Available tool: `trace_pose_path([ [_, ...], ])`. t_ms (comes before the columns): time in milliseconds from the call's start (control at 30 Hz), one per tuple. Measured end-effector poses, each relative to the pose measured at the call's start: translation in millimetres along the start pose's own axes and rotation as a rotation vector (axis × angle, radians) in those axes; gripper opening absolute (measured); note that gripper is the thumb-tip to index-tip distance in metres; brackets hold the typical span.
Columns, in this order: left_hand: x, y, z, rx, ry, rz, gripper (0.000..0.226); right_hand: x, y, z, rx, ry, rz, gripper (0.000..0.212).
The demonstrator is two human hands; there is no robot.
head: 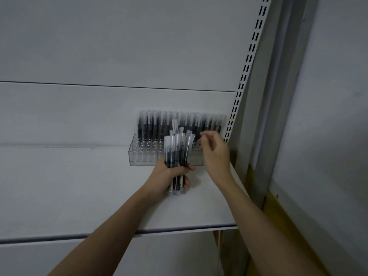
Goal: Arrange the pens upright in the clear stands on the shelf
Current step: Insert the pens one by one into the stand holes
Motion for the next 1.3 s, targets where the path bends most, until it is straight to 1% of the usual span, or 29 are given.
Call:
trace_pose_path([
  [133, -1.9, 0.4, -2.1, 0.032, -0.003, 0.007, 0.018, 33.9, 20.3, 20.6, -0.206, 0.164, -0.135, 0.014],
  [200, -3.8, -0.6, -4.9, 0.022, -0.007, 0.006, 0.022, 37.0, 23.4, 25.1, -0.212, 0.192, -0.199, 0.013],
  [267, -4.1, -0.8, -6.1, 0.003, 0.001, -0.001, 0.022, 36.1, 24.0, 25.3, -0.214, 0.186, -0.236, 0.007],
  [333, -2.7, 0.8, -5.6, 0.004, 0.008, -0.010, 0.021, 35.4, 23.1, 26.5, -0.240, 0.196, -0.233, 0.006],
  [500, -4.7, -0.1, -5.2, 0.036, 0.040, 0.016, 0.020, 35.0, 17.9, 28.1, -0.269, 0.214, -0.141, 0.018],
  [667, -8.9, -3.8, -10.5, 0.033, 0.051, 0.081, 0.019, 33.1, 11.7, 31.2, -0.275, 0.194, -0.036, 0.013],
  [833, -10.1, -6.6, -10.9, 0.038, 0.051, 0.150, 0.013, 32.9, 10.8, 29.9, -0.335, 0.201, -0.016, 0.005],
  [900, -10.0, -8.9, -10.5, -0.009, 0.057, 0.182, 0.013, 34.4, 11.5, 28.8, -0.374, 0.208, -0.031, 0.003],
  [933, -9.8, -9.2, -9.6, -0.042, 0.068, 0.188, 0.013, 35.2, 12.5, 27.5, -0.390, 0.209, -0.049, 0.005],
  [1000, -9.5, -7.9, -8.0, -0.101, 0.091, 0.173, 0.012, 36.1, 15.1, 24.7, -0.410, 0.215, -0.089, 0.008],
  [1067, -9.5, -7.9, -7.9, -0.129, 0.100, 0.165, 0.012, 35.4, 16.8, 22.1, -0.405, 0.224, -0.121, 0.008],
  [1233, -12.2, -14.3, -8.3, -0.127, 0.104, 0.231, 0.018, 28.9, 14.1, 10.6, -0.338, 0.210, -0.265, 0.012],
  [1300, -13.0, -15.0, -10.3, -0.092, 0.083, 0.242, 0.023, 23.0, 7.9, 2.8, -0.313, 0.173, -0.278, 0.012],
])
Point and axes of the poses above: each hand's wrist, its own x-axis away from the middle knuckle, its own y-axis out of the palm, z = x × y, the point moved 5 cm from there along -x, towards the middle knuckle, and after that the axes turned 1 degree about -y, right-handed, at the moved point
